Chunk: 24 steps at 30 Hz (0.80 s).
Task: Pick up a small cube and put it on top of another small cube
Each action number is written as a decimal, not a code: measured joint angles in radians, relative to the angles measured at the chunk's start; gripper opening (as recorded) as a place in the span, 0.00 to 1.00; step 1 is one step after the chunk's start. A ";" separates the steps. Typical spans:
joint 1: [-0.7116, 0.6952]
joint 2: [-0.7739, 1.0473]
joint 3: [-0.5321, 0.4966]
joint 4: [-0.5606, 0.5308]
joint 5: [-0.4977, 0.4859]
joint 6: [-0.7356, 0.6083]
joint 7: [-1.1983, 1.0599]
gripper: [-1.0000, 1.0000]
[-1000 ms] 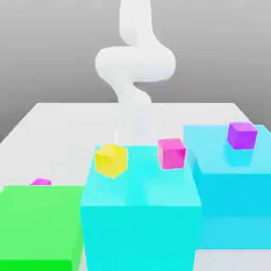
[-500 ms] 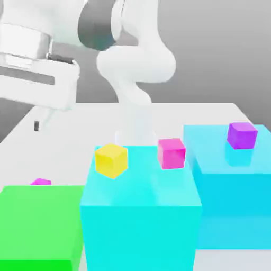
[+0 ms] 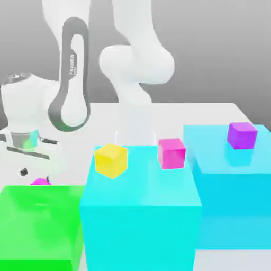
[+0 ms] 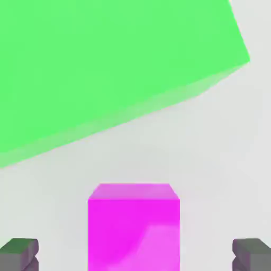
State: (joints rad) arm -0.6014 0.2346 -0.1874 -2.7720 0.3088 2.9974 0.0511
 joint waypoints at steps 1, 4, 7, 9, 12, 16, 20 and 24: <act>-0.042 0.035 0.045 0.008 0.016 0.029 -0.014 0.50; -0.072 0.064 0.079 0.014 0.032 0.053 -0.028 0.00; -0.072 0.064 0.079 0.014 0.031 0.051 -0.027 0.00; -0.082 0.069 0.089 0.015 0.032 0.055 -0.028 0.00; -0.035 -0.018 0.021 -0.006 -0.058 -0.011 0.043 0.00; -0.003 -0.160 -0.050 -0.035 -0.237 -0.120 0.179 0.00; 0.039 -0.255 -0.002 0.010 -0.338 -0.257 0.364 0.00; 0.104 -0.339 0.054 0.071 -0.362 -0.401 0.517 0.00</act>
State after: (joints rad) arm -0.4970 -0.1040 -0.1332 -2.7014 -0.0535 2.5962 0.5686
